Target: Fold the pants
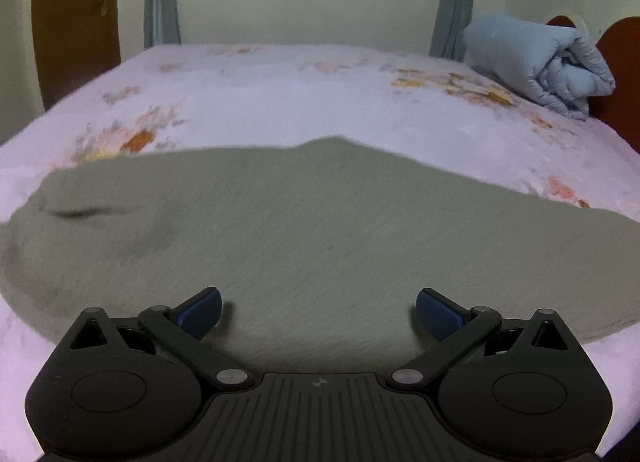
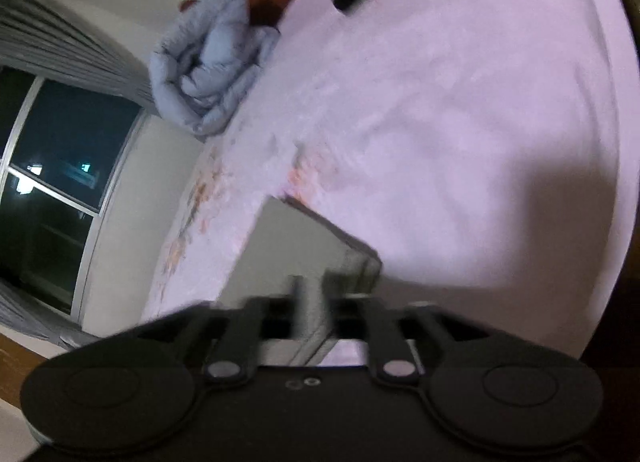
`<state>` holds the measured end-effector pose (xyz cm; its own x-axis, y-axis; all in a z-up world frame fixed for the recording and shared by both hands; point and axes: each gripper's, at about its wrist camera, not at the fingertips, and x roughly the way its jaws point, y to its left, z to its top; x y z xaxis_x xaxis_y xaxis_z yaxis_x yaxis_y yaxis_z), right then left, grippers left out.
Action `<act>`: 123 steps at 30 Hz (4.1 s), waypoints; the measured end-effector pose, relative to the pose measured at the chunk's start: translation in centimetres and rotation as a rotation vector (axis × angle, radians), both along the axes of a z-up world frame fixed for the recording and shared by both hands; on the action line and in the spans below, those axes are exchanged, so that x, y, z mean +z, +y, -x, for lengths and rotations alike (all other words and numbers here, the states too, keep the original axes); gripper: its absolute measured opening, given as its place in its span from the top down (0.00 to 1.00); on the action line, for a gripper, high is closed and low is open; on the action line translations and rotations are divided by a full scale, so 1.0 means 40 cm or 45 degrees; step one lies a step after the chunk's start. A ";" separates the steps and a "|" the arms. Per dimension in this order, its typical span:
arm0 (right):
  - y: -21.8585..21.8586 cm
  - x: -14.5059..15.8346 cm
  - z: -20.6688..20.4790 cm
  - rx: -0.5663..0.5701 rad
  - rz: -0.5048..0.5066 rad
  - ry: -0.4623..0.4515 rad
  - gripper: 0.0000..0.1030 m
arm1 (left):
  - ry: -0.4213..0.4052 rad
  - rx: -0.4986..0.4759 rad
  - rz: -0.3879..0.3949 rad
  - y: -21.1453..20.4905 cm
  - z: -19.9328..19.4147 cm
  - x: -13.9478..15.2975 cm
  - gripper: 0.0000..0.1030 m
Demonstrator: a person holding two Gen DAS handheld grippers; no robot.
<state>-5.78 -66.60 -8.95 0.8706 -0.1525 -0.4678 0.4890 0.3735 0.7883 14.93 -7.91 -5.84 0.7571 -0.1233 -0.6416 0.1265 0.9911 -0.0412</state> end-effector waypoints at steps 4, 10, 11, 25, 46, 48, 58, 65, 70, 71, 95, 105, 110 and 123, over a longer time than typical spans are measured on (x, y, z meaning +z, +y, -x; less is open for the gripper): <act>0.018 0.029 0.002 0.032 0.041 0.035 0.43 | 0.007 -0.034 0.141 -0.094 0.001 0.023 0.00; 0.023 -0.016 0.026 0.002 -0.065 0.008 0.29 | 0.031 -0.230 0.164 -0.331 0.024 0.003 0.00; 0.026 -0.016 0.034 0.006 -0.076 -0.008 0.29 | 0.018 -0.255 0.137 -0.373 0.027 -0.004 0.00; 0.147 0.101 -0.158 0.456 0.028 -0.152 0.28 | -0.111 0.120 -0.071 -0.002 -0.031 0.090 0.00; 1.005 0.088 -0.991 1.550 0.471 0.130 0.38 | 0.096 0.727 0.312 0.647 -0.113 -0.084 0.00; 1.015 0.067 -1.004 1.570 0.497 0.169 0.38 | 0.083 0.730 0.317 0.649 -0.138 -0.092 0.00; 1.109 0.074 -0.981 1.670 0.705 0.169 1.00 | -0.003 0.724 0.324 0.619 -0.151 -0.049 0.75; 1.143 0.029 -0.998 1.609 0.887 0.247 1.00 | 0.063 0.729 0.364 0.659 -0.158 -0.101 0.65; 1.113 0.084 -0.967 1.457 0.927 0.165 1.00 | -0.012 0.736 0.300 0.652 -0.118 -0.047 0.64; 1.120 0.102 -0.950 1.478 0.932 0.114 1.00 | -0.047 0.746 0.259 0.641 -0.100 -0.029 0.64; 0.337 0.199 -0.245 0.517 0.488 0.030 0.45 | -0.087 0.303 0.174 0.313 -0.043 0.025 0.14; 0.099 0.043 -0.011 0.116 0.050 0.074 0.58 | 0.020 -0.116 0.178 -0.157 -0.037 -0.007 0.15; 0.064 -0.018 0.004 0.041 -0.064 0.062 0.58 | 0.051 -0.225 0.169 -0.342 0.000 -0.003 0.15; 0.020 -0.041 -0.002 0.076 -0.069 0.004 0.60 | 0.053 -0.178 0.176 -0.509 0.058 -0.044 0.15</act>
